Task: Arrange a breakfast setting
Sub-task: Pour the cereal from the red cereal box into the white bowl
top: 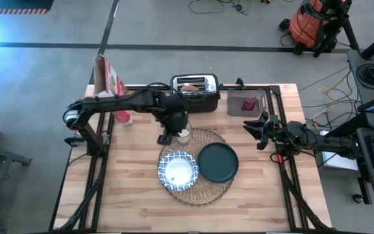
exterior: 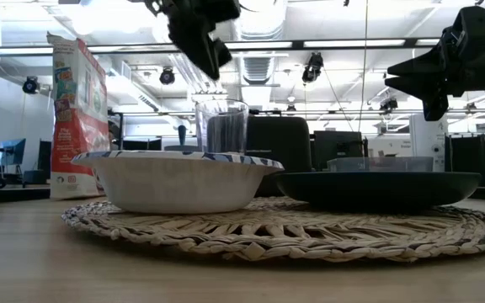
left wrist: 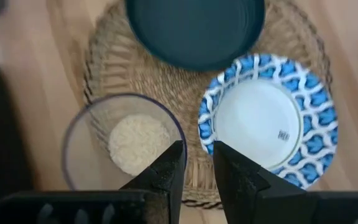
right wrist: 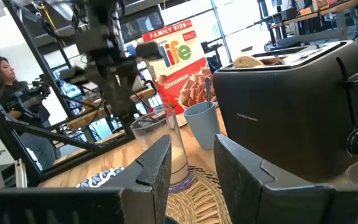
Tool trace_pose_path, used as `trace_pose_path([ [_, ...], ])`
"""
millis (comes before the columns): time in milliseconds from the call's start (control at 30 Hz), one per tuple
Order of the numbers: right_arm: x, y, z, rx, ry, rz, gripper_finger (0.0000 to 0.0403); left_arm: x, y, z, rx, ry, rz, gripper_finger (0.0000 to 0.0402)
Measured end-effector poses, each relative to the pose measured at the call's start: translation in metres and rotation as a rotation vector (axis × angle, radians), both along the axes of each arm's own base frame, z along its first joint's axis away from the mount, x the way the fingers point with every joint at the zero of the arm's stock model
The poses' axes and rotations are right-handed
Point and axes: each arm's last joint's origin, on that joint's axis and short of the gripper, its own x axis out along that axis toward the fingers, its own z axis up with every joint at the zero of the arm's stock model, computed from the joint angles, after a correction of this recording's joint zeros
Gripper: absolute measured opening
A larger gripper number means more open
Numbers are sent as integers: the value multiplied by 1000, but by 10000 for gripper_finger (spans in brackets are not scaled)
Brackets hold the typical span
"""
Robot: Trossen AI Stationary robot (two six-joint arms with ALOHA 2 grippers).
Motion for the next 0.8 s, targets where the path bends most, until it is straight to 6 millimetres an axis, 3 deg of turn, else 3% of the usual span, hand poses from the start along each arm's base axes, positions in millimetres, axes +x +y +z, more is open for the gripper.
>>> trace_pose_path([
  [133,0,0,0,0,0,0,112,-14,2,16,-3,-24,119,78],
  [367,0,0,0,0,0,0,112,-36,6,20,82,62,504,125],
  [800,0,0,0,0,0,0,112,-65,0,-15,201,283,1070,213],
])
